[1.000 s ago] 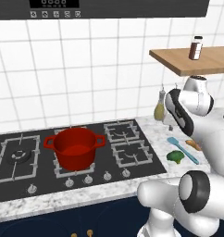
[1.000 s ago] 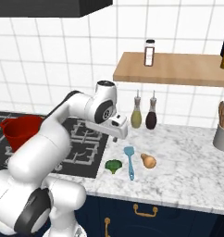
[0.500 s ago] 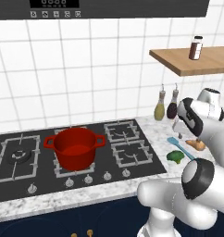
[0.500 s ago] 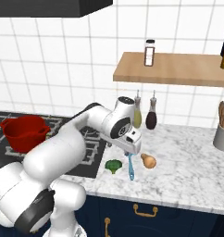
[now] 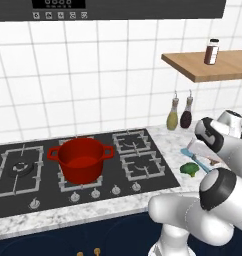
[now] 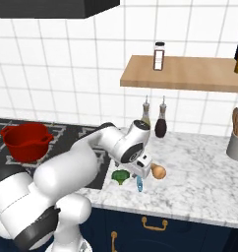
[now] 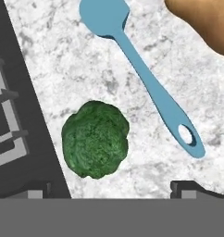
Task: Put the squash and broccoli in the pot. Retrieve the spatula and lightly stir the vegetables in the pot.
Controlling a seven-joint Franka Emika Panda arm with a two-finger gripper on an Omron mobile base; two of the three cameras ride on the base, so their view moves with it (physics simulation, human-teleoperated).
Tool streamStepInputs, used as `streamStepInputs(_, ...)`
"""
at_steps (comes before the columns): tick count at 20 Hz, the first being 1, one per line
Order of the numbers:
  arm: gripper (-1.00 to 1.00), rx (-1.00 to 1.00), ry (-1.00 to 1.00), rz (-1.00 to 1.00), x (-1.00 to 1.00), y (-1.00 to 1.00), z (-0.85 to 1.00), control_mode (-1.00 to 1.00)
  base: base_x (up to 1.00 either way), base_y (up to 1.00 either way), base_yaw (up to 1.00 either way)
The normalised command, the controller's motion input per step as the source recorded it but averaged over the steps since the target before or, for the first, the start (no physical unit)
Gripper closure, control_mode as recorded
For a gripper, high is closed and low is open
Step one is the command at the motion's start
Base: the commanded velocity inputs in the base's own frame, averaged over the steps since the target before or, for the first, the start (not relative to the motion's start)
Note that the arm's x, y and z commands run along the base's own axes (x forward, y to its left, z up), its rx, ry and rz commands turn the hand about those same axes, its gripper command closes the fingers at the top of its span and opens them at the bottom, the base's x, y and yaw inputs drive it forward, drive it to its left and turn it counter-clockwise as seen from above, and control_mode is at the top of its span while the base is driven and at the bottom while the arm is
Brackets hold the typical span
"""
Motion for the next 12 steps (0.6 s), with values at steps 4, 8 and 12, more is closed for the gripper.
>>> streamStepInputs(4, -1.00, 0.08, 0.00, -0.02, 0.00, 0.00, -0.28, -1.00, 0.00, 0.00, 0.00)
streamStepInputs(8, -1.00, 0.08, 0.00, -0.04, 0.00, 0.00, -0.19, -1.00, 0.00, 0.00, 0.00)
streamStepInputs(12, -1.00, 0.08, 0.00, -0.04, 0.05, 0.06, -0.08, -1.00, 0.00, 0.00, 0.00)
